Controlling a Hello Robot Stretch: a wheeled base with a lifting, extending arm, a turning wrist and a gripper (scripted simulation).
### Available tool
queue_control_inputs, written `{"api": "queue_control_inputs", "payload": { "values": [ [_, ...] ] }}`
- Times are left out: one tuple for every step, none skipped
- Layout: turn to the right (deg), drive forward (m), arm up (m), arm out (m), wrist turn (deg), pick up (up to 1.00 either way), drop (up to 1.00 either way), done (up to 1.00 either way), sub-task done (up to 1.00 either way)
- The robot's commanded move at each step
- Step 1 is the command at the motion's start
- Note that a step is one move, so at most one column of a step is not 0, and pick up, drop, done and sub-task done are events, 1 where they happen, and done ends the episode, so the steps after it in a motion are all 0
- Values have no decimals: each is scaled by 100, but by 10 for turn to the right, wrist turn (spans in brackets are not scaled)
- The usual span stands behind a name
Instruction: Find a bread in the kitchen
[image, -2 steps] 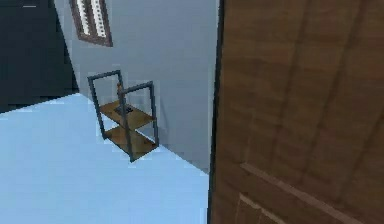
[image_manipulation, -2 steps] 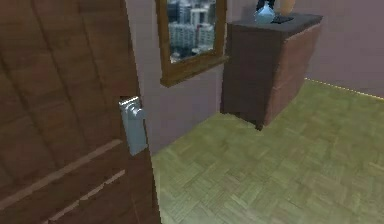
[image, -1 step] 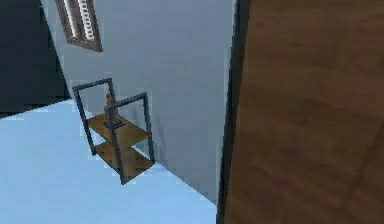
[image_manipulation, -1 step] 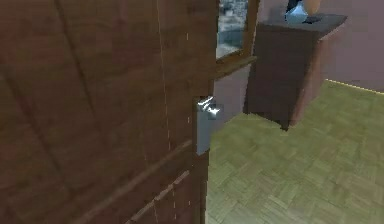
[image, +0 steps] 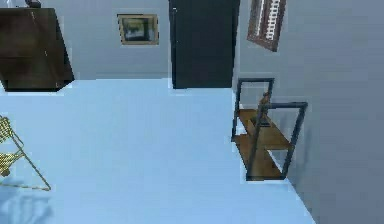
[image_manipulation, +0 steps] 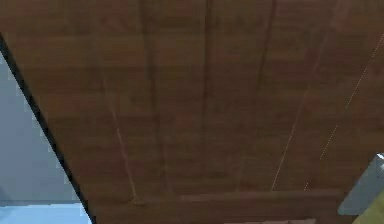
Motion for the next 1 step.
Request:
{"api": "queue_control_inputs", "payload": {
  "values": [
    [-270, 0, 0, 0, 0, 0, 0, 0, 0]
  ]
}}
